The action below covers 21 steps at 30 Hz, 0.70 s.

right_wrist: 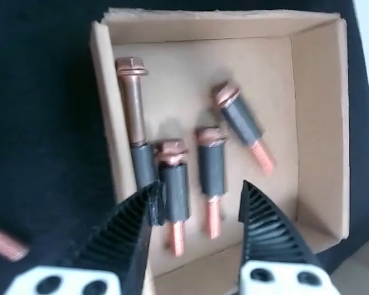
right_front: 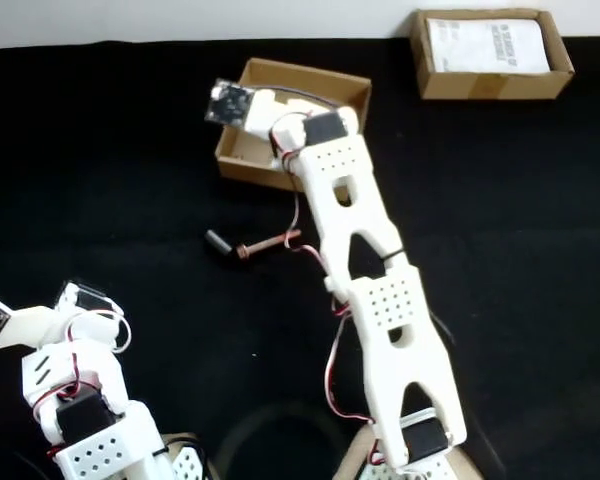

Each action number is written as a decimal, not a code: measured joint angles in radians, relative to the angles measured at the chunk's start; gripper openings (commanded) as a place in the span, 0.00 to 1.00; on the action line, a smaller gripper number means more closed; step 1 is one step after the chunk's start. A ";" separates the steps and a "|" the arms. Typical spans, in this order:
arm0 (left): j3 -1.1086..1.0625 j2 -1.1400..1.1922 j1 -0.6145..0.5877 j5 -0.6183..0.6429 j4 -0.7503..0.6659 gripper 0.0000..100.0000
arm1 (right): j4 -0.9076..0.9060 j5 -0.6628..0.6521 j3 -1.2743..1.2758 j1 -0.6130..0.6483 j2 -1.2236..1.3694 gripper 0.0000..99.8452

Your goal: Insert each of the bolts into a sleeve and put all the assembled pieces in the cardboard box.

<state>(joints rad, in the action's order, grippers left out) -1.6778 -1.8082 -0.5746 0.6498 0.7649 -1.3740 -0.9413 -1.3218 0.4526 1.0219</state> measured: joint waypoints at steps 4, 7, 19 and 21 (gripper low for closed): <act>0.000 0.000 0.000 0.000 0.000 0.01 | -0.175 0.140 -0.163 0.014 0.000 0.17; 0.000 0.000 0.000 0.000 0.000 0.01 | -0.318 0.272 -0.279 0.048 0.000 0.17; 0.000 0.000 0.000 0.000 0.000 0.01 | -0.379 0.816 -0.288 0.184 0.003 0.17; 0.000 0.000 0.000 0.000 0.000 0.01 | -0.379 0.835 -0.249 0.215 0.005 0.17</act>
<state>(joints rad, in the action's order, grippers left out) -1.6778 -1.8082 -0.5746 0.6498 0.7649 -1.7530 -0.1066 -1.5704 0.6674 1.0265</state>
